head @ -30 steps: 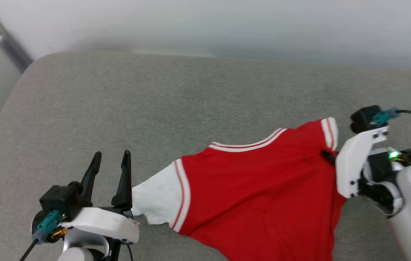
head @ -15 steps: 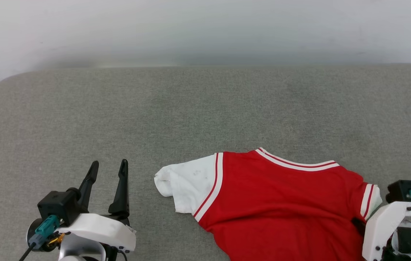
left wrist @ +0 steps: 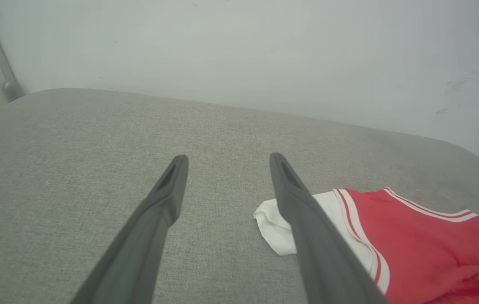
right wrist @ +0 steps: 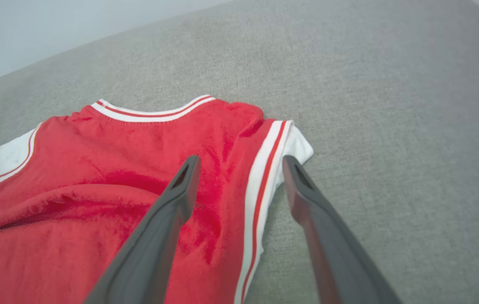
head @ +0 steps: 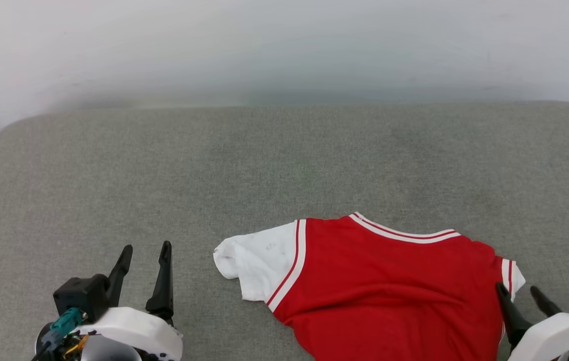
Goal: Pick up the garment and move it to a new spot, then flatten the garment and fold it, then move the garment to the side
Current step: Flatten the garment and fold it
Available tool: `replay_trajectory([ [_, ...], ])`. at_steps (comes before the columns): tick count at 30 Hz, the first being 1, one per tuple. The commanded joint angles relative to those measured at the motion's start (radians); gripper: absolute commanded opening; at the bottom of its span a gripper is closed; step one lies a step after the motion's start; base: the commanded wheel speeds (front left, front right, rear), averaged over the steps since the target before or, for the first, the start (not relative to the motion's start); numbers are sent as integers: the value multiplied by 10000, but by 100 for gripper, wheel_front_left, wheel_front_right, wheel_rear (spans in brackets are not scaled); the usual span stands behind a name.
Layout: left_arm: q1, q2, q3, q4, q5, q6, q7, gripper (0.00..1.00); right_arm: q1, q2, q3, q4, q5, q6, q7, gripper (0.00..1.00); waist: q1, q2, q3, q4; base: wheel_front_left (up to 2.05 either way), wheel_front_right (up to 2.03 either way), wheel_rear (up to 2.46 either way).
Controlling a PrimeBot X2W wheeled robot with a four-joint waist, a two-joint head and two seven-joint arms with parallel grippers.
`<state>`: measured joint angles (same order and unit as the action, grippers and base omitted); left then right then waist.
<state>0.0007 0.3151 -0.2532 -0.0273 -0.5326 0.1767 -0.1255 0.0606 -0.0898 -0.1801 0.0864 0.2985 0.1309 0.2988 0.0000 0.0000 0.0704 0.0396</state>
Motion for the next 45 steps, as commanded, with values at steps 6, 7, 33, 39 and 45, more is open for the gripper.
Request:
replay_trajectory([
  [6, 326, 123, 12, 75, -78, 156, 167, 100, 454, 205, 99, -1208, -622, -3, -1154, 100, 0, 0, -599, -138, 0, 0, 0],
  [7, 377, 156, 13, 73, -74, 184, 246, 100, 486, 236, 175, -1425, -727, -3, -1298, 100, 0, 0, -666, -166, 0, 0, 0],
  [33, -4206, 1750, -1497, 2217, -1910, -2203, 7227, 100, -464, 409, 1550, -2921, -926, -3, -1513, 100, 0, 0, 1741, -1209, 0, 0, 0],
  [39, -4193, 1765, -2123, 2963, -1933, -2117, 8523, 100, -631, 409, 1631, -2572, -540, -3, -1676, 100, 0, 0, 2017, -1458, 0, 0, 0],
  [45, -3913, 1480, -2637, 3226, -1971, -2153, 9077, 0, -678, 407, 1495, -2258, -236, -3, -1805, 100, 0, 0, 1997, -1529, 0, 0, 0],
])
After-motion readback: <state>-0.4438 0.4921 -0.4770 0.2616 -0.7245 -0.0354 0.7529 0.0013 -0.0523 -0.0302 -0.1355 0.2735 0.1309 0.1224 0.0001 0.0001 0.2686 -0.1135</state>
